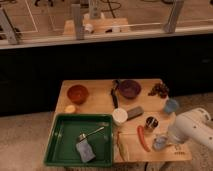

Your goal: Wipe table surface with towel

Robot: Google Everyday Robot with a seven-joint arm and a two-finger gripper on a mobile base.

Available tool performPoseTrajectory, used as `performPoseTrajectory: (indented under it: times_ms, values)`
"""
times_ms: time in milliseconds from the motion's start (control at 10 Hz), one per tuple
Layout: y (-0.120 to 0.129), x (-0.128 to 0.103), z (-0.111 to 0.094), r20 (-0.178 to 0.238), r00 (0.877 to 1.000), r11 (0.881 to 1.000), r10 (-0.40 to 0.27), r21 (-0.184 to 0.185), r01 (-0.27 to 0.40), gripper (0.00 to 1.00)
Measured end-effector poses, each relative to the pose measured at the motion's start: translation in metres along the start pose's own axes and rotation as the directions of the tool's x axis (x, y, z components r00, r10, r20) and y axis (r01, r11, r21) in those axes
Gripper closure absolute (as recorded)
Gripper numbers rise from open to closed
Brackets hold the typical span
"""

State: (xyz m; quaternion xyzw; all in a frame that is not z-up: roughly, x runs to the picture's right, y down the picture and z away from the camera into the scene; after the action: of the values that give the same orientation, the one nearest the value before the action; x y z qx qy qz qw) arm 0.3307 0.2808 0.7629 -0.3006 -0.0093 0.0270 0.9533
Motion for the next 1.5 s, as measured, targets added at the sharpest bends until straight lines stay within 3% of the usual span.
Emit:
performPoseTrajectory:
  times_ms: [300, 500, 900, 1200, 1500]
  values:
    - [0.012, -0.010, -0.004, 0.009, 0.999, 0.999, -0.045, -0.009, 0.045, 0.96]
    - [0.035, -0.007, -0.004, -0.008, 0.998, 0.997, -0.069, -0.028, 0.069, 0.96]
    - [0.059, 0.044, 0.004, -0.056, 0.998, 0.997, -0.020, -0.077, 0.016, 0.96]
    - [0.049, 0.090, 0.012, -0.085, 0.994, 0.994, 0.071, -0.073, -0.077, 0.96]
    - [0.017, 0.088, 0.018, -0.076, 0.991, 0.992, 0.106, -0.055, -0.111, 0.96]
